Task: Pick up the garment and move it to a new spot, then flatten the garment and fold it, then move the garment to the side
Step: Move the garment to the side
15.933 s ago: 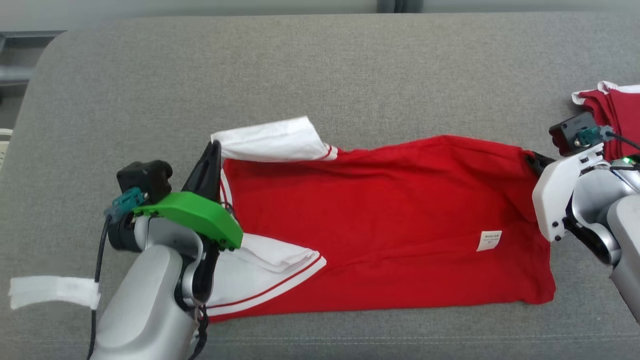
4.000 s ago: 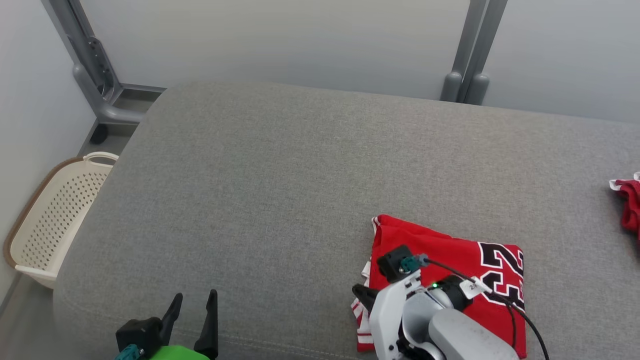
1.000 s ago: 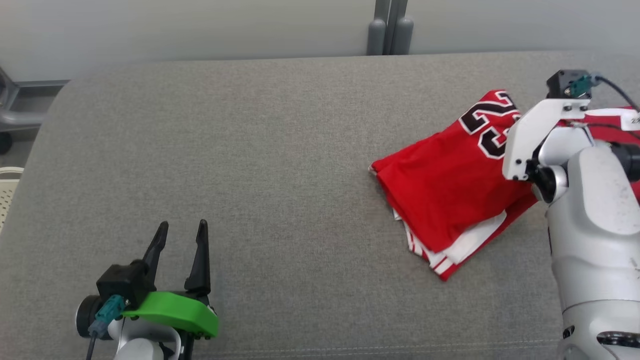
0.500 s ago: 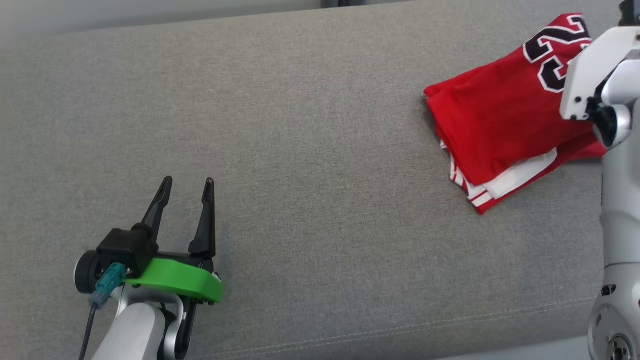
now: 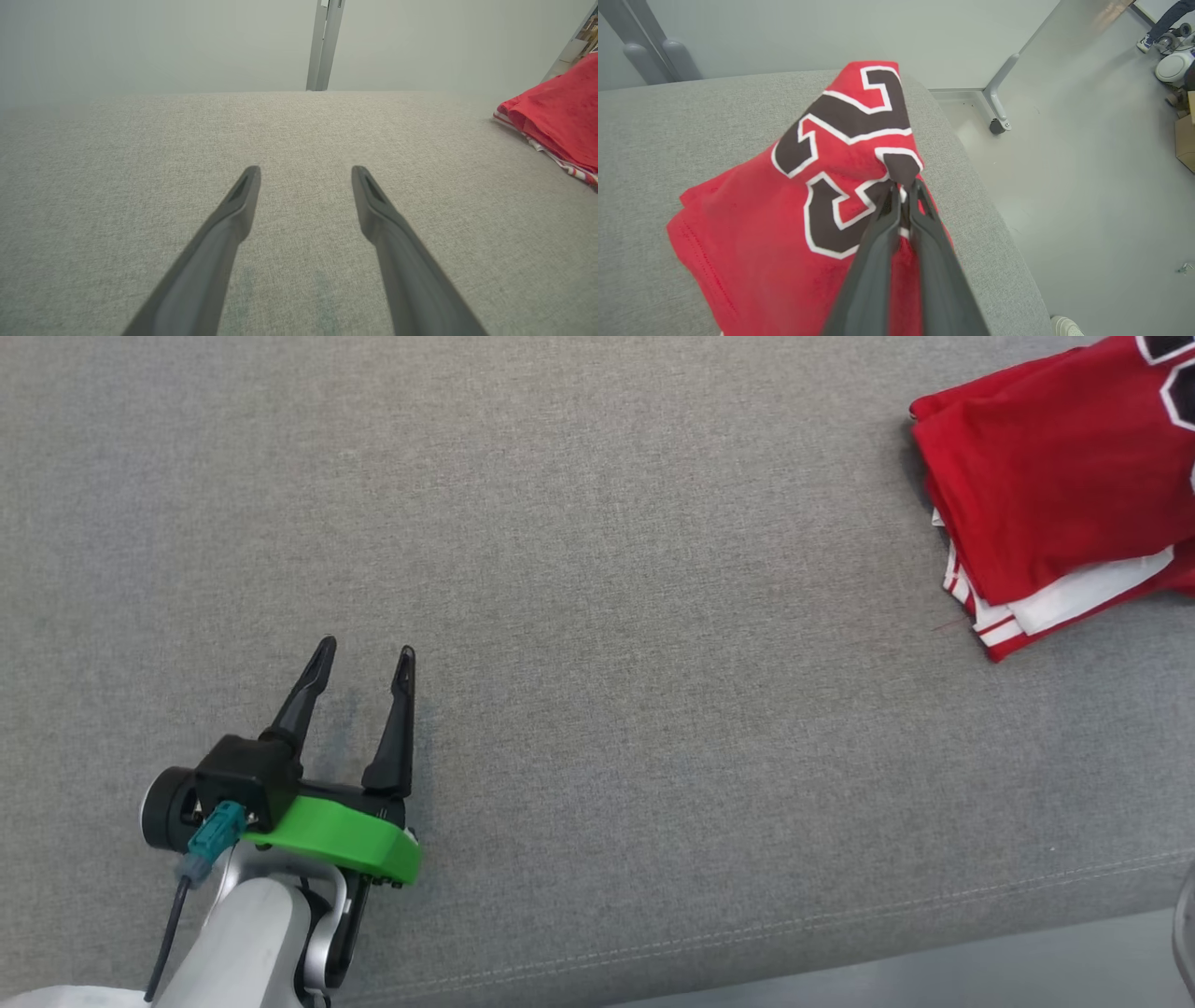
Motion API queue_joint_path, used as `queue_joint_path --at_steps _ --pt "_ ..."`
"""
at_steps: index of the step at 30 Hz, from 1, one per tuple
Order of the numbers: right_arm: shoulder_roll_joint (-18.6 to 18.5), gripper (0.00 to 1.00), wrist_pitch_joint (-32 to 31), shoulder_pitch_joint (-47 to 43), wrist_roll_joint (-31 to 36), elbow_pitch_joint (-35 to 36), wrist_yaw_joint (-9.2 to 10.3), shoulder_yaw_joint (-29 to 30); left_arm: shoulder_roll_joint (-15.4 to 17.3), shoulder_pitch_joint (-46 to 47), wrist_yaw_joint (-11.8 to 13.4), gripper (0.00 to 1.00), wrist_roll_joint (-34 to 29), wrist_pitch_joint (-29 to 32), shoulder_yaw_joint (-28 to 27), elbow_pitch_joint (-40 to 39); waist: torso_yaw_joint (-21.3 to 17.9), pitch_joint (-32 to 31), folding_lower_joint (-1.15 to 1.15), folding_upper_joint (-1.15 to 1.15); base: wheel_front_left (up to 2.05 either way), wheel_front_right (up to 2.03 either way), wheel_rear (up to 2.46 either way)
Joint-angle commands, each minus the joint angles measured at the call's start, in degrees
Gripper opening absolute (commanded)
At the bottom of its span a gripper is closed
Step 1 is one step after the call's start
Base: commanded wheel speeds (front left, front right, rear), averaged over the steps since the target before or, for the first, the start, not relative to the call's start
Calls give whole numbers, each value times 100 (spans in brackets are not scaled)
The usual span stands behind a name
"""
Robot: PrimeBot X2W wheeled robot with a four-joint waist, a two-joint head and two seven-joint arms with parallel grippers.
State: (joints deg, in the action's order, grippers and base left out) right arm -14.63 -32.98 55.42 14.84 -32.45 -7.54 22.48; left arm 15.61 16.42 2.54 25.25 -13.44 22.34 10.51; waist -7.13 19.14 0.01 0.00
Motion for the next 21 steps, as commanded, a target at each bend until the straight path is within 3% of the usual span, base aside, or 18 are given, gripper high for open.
queue_joint_path --at_steps 1,11,12,13,21 --pt "-109 0 95 -53 98 -9 11 97 62 60 -23 100 -45 11 11 -43 72 75 -1 0 0 0 0" --pt "-428 0 886 -133 992 -435 11 1455 308 43 4 100 -189 161 98 -352 401 325 -1 0 0 0 0" --pt "-416 66 962 -130 1082 -496 11 1584 341 20 6 100 -211 173 105 -385 417 335 -1 0 0 0 0" --pt "-408 100 1060 -116 1184 -534 11 1723 375 0 20 100 -229 207 106 -440 426 347 -1 0 0 0 0" --pt "-204 100 1655 41 1755 -951 11 2321 562 22 49 100 -326 348 164 -786 388 279 -1 0 0 0 0"
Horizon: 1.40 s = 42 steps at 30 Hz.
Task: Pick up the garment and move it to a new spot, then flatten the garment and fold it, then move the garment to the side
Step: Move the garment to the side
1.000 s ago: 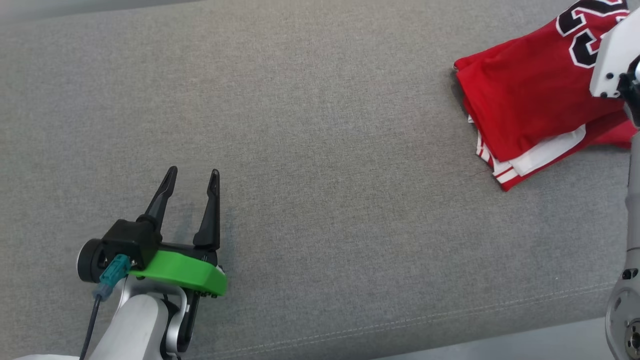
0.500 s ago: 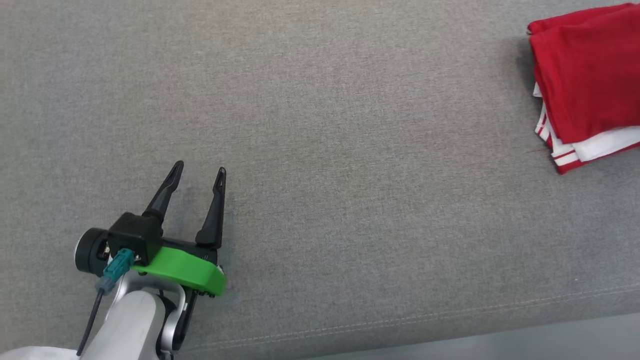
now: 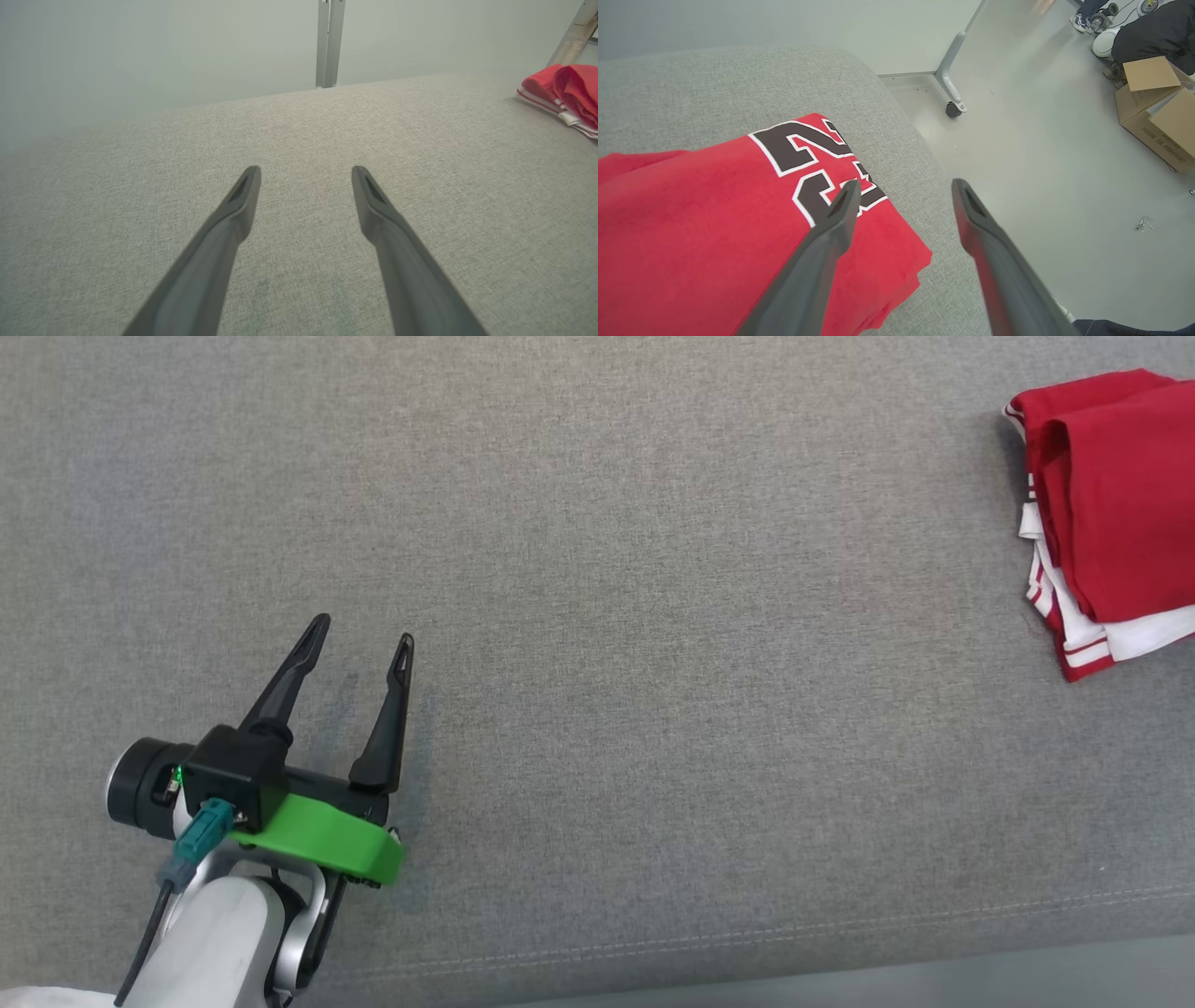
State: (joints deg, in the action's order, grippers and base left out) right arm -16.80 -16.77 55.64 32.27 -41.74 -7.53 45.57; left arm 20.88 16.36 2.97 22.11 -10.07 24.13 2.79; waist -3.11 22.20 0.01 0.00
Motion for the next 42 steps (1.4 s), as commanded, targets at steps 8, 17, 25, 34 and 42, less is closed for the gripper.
queue_joint_path --at_steps 8,17,25,34,42 --pt "257 100 752 -7 -191 -478 9 211 -163 -153 252 100 256 -33 -206 29 -59 -395 -1 0 0 0 0" --pt "835 100 1943 -367 -1263 -1062 9 53 -537 -524 614 100 954 -154 -743 360 -37 -1220 -1 0 0 0 0" --pt "1152 100 2690 -1018 -2413 -1373 8 -955 -585 -858 744 100 1226 -6 -864 729 137 -2053 -1 0 0 0 0" --pt "1365 100 3022 -2099 -4016 -578 6 -3077 -390 -1165 802 100 1353 23 -1041 1012 296 -2503 -1 0 0 0 0" --pt "1377 100 3071 -3506 -4820 911 6 -3927 -470 -1427 617 100 1248 -380 -1041 1053 465 -2715 -1 0 0 0 0"
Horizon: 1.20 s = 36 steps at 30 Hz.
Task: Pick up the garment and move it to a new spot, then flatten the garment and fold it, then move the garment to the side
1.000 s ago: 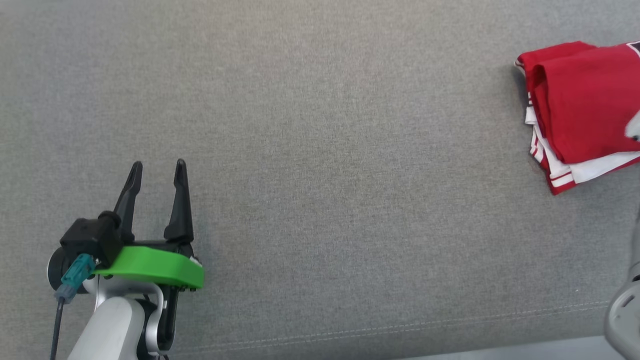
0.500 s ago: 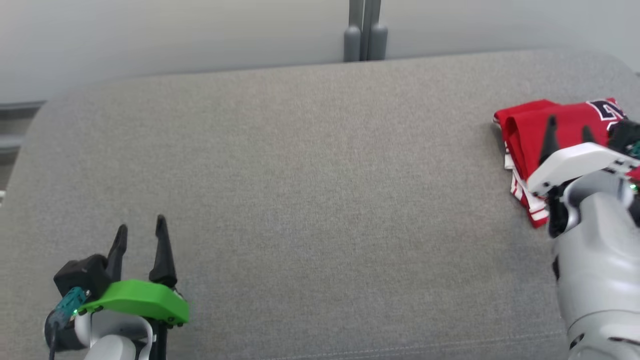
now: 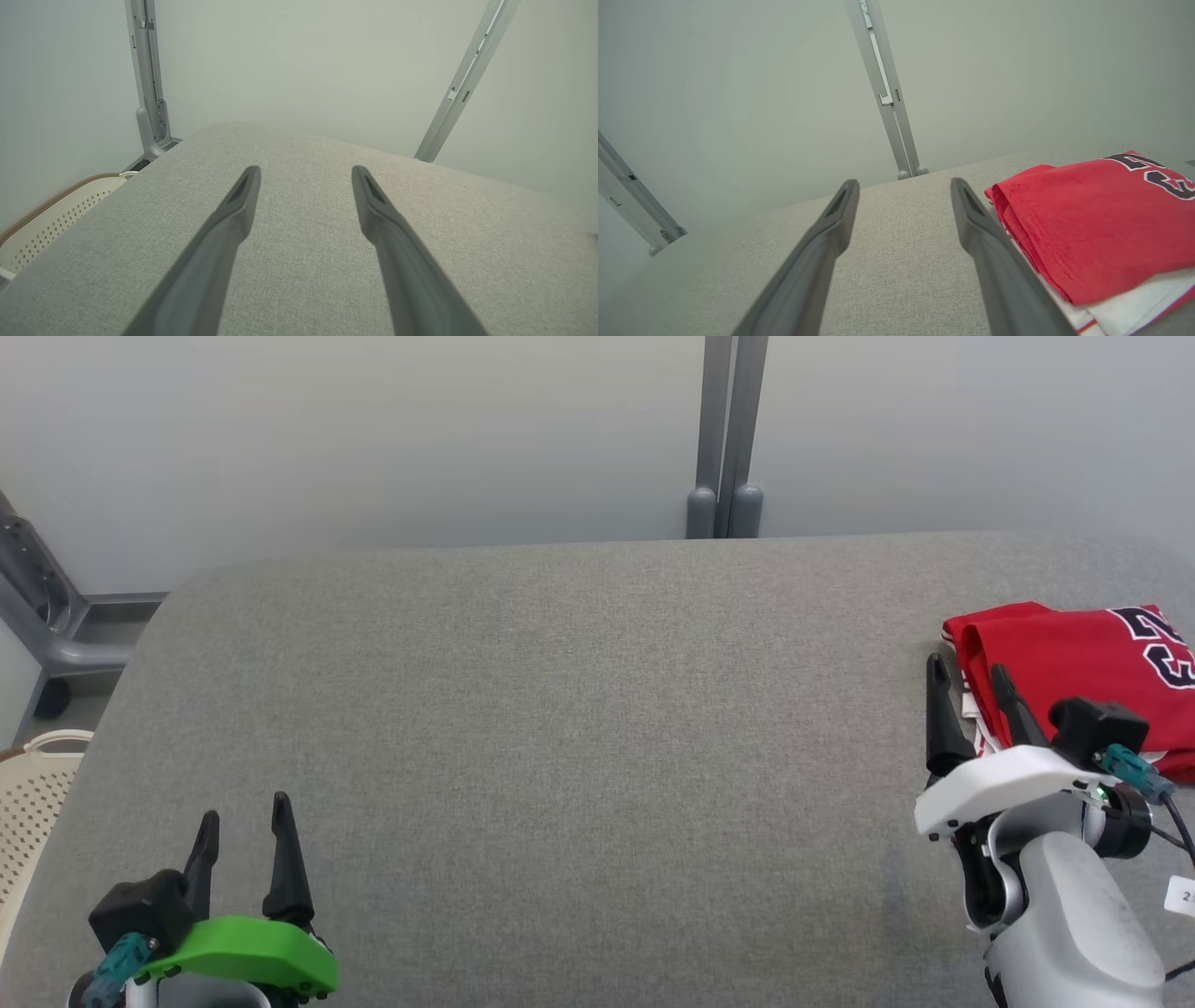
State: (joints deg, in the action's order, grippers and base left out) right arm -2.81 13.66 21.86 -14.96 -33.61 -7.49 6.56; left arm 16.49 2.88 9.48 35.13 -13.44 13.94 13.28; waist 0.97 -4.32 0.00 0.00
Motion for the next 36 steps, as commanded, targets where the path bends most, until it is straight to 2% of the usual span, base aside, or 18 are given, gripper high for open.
queue_joint_path --at_steps 1,7,13,25,36 --pt "-22 100 35 -267 -71 240 2 -97 -51 -129 -58 100 -70 -78 -27 12 65 -87 0 0 0 0 0" --pt "-18 100 94 -1027 148 1028 2 -350 -143 -325 -276 100 -236 -176 -86 65 96 -176 0 0 0 0 0" --pt "-20 100 97 -1572 426 1352 2 -411 -228 -474 -368 100 -542 -176 -222 112 65 -226 0 0 0 0 0" --pt "-16 100 65 -2147 729 1186 2 -224 -596 -893 -675 100 -1078 -179 -711 75 -58 -280 0 0 0 0 0" --pt "-17 100 -32 -2034 861 939 2 -311 -739 -938 -934 100 -1288 -171 -774 637 -133 -281 0 0 0 0 0"
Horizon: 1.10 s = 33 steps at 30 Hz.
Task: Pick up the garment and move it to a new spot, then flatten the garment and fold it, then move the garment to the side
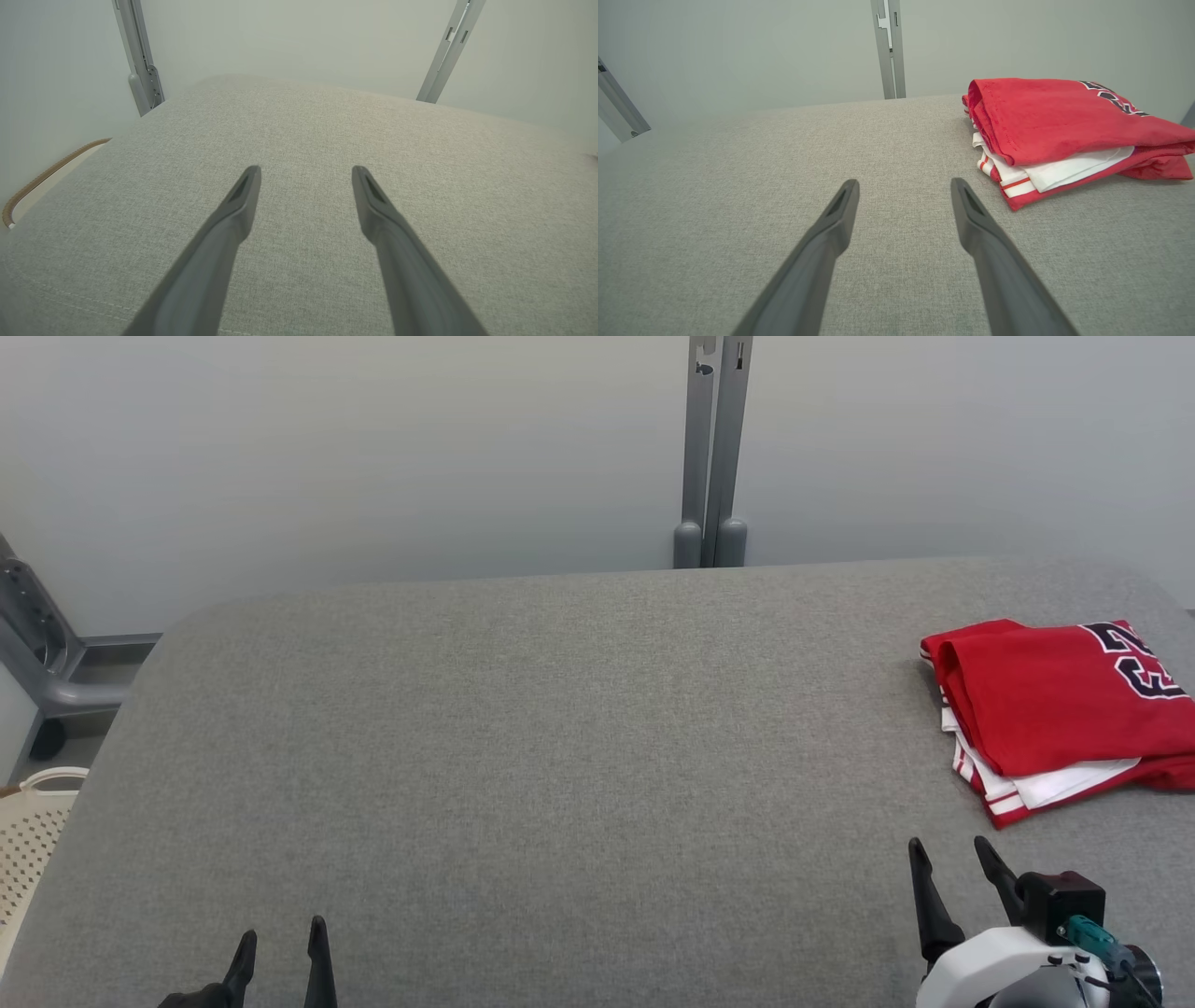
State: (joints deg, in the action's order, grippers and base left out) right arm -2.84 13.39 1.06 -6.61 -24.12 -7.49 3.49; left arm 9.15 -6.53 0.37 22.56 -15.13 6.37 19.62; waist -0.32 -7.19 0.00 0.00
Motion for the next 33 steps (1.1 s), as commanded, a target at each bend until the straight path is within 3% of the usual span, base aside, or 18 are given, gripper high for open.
queue_joint_path --at_steps 1,32,33 --pt "-14 100 -16 54 26 -1 2 -17 -14 29 -33 100 -48 -2 -30 25 -11 15 0 0 0 0 0" --pt "-14 100 -188 100 48 276 2 -180 -138 284 -220 100 -126 -3 -298 174 115 180 0 0 0 0 0" --pt "0 0 -180 49 24 253 0 -182 -133 204 -196 0 -132 1 -273 169 116 180 0 0 0 0 0"
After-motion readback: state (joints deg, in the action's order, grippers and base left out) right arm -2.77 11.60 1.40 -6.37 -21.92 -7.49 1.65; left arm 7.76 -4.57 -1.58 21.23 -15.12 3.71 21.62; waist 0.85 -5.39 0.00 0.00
